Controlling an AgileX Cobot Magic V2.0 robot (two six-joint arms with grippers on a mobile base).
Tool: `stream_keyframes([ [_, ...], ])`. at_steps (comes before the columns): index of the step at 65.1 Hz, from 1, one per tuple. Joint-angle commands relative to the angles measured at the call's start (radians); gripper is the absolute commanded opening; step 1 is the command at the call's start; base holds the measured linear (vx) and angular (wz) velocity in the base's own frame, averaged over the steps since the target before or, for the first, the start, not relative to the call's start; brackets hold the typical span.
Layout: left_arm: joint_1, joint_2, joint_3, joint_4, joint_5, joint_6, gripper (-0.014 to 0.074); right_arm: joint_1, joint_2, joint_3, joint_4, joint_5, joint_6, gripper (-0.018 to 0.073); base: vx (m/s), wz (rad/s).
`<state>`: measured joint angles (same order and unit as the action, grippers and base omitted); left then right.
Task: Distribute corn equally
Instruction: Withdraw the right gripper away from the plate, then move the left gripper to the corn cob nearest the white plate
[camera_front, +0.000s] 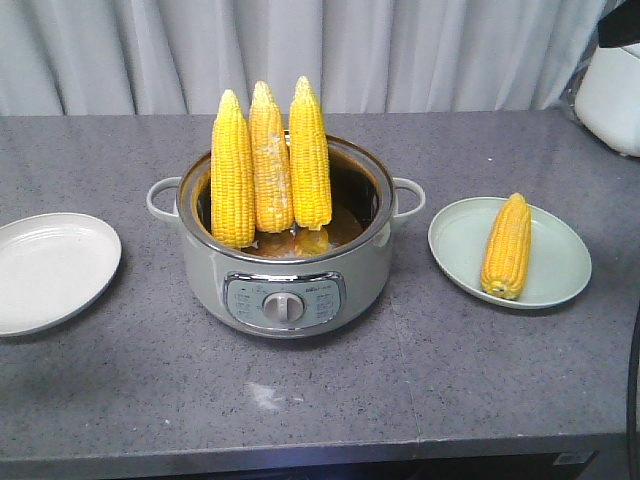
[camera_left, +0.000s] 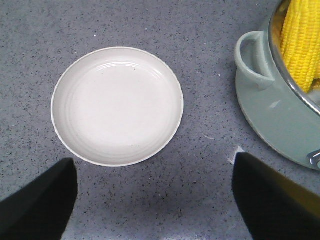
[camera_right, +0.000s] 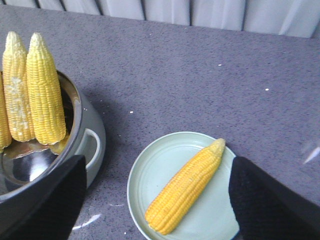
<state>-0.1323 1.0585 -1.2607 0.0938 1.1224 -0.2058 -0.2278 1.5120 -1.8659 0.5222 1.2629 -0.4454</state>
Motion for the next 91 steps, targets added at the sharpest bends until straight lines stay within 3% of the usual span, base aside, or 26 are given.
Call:
stream_keyframes([
  [1, 0.001, -0.013, -0.032, -0.003, -0.058, -0.003, 0.0593, 0.002, -0.052, -0.021, 0.007, 0.026, 0.006, 0.0570, 0.00, 0.00],
  [21, 0.001, -0.007, -0.032, -0.029, -0.090, -0.002, 0.0593, 0.002, -0.137, 0.207, 0.067, -0.083, -0.061, 0.0570, 0.00, 0.00],
  [42, -0.004, 0.043, -0.035, -0.042, -0.167, 0.010, 0.0593, 0.002, -0.147, 0.232, 0.068, -0.095, -0.070, 0.0570, 0.00, 0.00],
  [57, -0.007, 0.127, -0.043, -0.196, -0.223, 0.172, 0.0593, 0.002, -0.146, 0.232, 0.070, -0.095, -0.070, 0.0570, 0.00, 0.00],
  [66, -0.013, 0.214, -0.131, -0.257, -0.224, 0.225, 0.0593, 0.002, -0.146, 0.232, 0.071, -0.095, -0.070, 0.0570, 0.00, 0.00],
  [91, -0.146, 0.511, -0.455, -0.265, -0.219, 0.278, 0.0593, 0.002, -0.146, 0.232, 0.071, -0.093, -0.070, 0.0570, 0.00, 0.00],
])
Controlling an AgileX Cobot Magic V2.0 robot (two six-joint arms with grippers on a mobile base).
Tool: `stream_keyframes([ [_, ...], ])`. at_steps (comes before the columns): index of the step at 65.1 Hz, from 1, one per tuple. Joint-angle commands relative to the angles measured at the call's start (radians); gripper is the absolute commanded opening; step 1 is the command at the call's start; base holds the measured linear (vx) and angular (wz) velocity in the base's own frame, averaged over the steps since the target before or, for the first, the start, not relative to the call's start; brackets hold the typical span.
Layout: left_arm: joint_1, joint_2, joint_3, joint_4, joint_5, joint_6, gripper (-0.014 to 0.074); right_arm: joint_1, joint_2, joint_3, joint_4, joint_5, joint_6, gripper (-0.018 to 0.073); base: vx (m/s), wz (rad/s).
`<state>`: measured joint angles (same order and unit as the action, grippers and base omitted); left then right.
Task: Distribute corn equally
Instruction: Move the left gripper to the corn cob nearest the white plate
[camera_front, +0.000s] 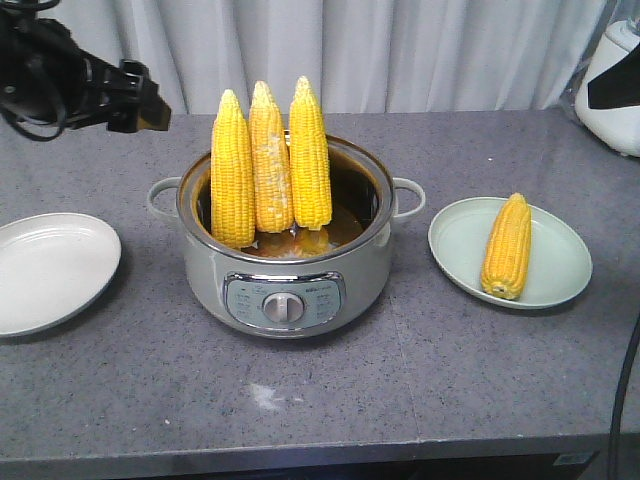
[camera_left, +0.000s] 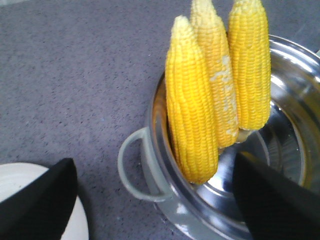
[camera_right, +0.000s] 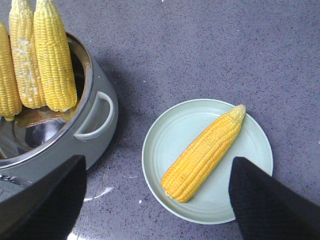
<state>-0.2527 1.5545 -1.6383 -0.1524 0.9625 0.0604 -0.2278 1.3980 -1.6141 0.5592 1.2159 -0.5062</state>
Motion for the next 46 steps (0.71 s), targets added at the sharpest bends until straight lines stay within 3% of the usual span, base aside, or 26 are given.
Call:
stream_keyframes([
  [1, -0.030, 0.029, -0.090, -0.018, -0.059, 0.022, 0.0593, 0.002, -0.032, -0.020, 0.034, -0.046, -0.010, 0.0570, 0.00, 0.00],
  [23, -0.046, 0.205, -0.237, -0.037, -0.109, 0.050, 0.0593, 0.002, -0.032, -0.020, 0.034, -0.044, -0.010, 0.0570, 0.00, 0.00],
  [46, -0.046, 0.266, -0.250, -0.070, -0.158, 0.051, 0.0593, 0.002, -0.032, -0.020, 0.034, -0.044, -0.011, 0.0570, 0.00, 0.00],
])
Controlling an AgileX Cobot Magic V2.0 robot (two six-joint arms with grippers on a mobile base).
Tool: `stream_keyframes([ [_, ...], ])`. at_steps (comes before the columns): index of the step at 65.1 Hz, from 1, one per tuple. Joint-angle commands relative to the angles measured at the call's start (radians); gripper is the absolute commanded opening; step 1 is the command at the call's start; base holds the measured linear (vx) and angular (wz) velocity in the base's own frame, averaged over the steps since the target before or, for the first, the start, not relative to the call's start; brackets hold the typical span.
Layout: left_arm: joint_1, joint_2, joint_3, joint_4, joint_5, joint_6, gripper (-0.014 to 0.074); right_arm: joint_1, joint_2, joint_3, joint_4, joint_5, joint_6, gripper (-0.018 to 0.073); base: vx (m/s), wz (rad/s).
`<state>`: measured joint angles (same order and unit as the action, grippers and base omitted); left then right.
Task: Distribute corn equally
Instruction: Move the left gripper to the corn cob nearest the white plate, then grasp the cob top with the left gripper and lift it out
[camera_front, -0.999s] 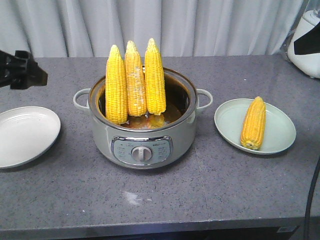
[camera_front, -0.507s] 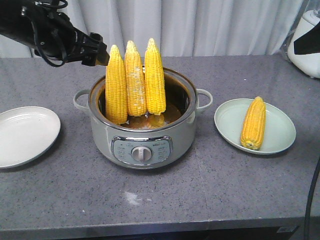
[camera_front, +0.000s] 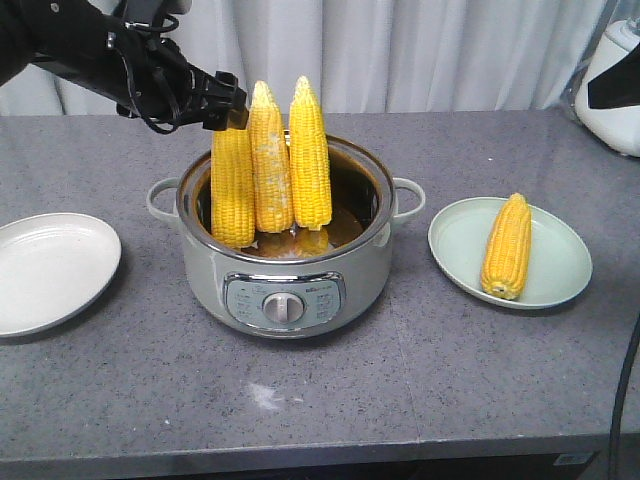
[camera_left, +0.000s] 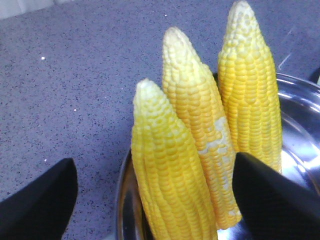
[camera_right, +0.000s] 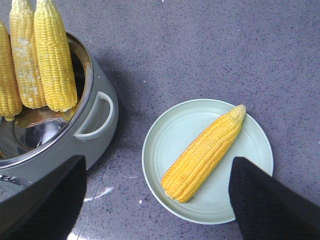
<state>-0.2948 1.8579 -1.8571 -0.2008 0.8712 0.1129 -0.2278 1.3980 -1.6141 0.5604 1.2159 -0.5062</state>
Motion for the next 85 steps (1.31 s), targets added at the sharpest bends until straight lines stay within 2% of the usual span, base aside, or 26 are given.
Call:
stream_keyframes([
  [1, -0.004, -0.035, -0.031, -0.021, -0.067, -0.002, 0.0593, 0.002, -0.032, -0.020, 0.033, -0.044, -0.011, 0.0570, 0.00, 0.00],
  [26, -0.004, 0.013, -0.031, -0.021, -0.081, 0.000, 0.0591, 0.002, -0.032, -0.020, 0.033, -0.043, -0.011, 0.0562, 0.00, 0.00],
  [39, -0.004, 0.020, -0.031, -0.021, -0.086, -0.001, 0.0553, 0.002, -0.032, -0.020, 0.033, -0.043, -0.011, 0.0562, 0.00, 0.00],
  [48, -0.004, 0.020, -0.031, -0.021, -0.089, 0.000, 0.0470, 0.002, -0.032, -0.020, 0.033, -0.045, -0.011, 0.0562, 0.00, 0.00],
  [65, -0.004, 0.020, -0.031, -0.021, -0.091, 0.002, 0.0213, 0.002, -0.032, -0.020, 0.033, -0.045, -0.011, 0.0562, 0.00, 0.00],
  [74, -0.004, 0.019, -0.031, -0.021, -0.093, 0.028, 0.0089, 0.002, -0.032, -0.020, 0.033, -0.045, -0.011, 0.0562, 0.00, 0.00],
  [85, -0.004, 0.004, -0.031, -0.022, -0.095, 0.046, 0.0012, 0.002, -0.032, -0.020, 0.033, -0.045, -0.011, 0.0562, 0.00, 0.00],
])
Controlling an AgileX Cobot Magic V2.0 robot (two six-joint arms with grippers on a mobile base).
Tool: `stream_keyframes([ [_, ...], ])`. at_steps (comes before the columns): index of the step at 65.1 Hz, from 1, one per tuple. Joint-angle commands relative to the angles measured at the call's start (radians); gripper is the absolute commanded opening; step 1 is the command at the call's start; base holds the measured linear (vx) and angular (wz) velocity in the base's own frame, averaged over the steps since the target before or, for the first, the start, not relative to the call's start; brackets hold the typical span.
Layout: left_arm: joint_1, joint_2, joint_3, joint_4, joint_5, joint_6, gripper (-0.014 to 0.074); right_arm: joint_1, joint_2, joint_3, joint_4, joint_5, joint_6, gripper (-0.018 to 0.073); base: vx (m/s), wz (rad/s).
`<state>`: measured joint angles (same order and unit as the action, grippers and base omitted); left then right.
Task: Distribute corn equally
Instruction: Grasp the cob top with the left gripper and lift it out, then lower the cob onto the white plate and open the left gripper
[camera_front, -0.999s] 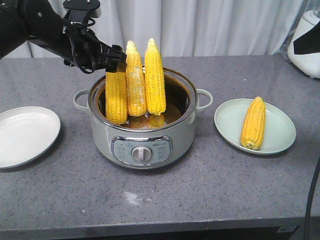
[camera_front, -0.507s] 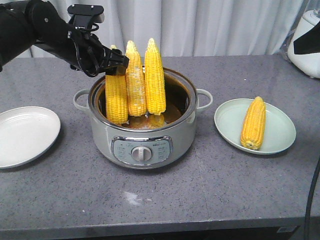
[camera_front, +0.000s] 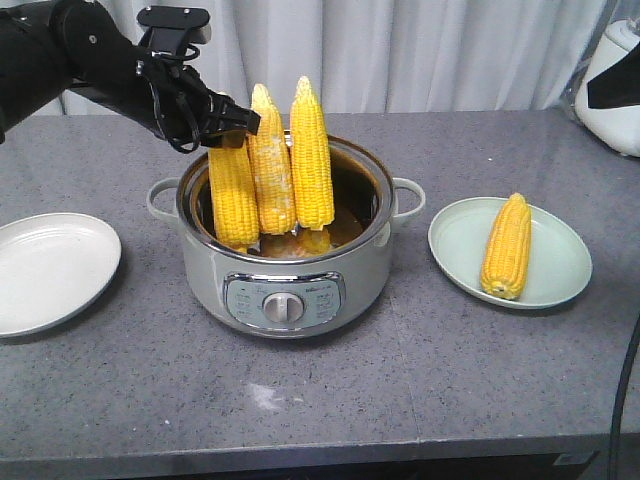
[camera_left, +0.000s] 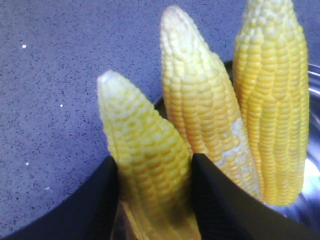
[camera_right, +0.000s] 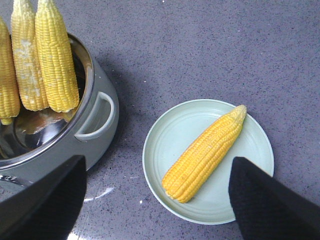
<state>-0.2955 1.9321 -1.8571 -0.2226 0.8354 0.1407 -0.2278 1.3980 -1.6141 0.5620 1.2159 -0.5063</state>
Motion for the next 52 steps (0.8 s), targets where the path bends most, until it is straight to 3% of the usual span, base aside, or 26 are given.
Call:
stream_keyframes([
  [1, -0.003, -0.074, -0.032, 0.000, -0.059, 0.018, 0.0011, 0.002, -0.032, -0.020, 0.031, -0.045, -0.011, 0.0562, 0.00, 0.00],
  [38, 0.001, -0.341, -0.034, 0.015, -0.096, 0.017, 0.0014, 0.002, -0.032, -0.020, 0.031, -0.044, -0.011, 0.0562, 0.00, 0.00],
  [47, 0.001, -0.382, -0.034, 0.142, -0.037, 0.005, 0.0017, 0.002, -0.032, -0.020, 0.031, -0.044, -0.011, 0.0562, 0.00, 0.00],
  [52, 0.001, -0.386, -0.034, 0.253, 0.033, -0.059, 0.0020, 0.002, -0.032, -0.020, 0.031, -0.044, -0.011, 0.0562, 0.00, 0.00],
])
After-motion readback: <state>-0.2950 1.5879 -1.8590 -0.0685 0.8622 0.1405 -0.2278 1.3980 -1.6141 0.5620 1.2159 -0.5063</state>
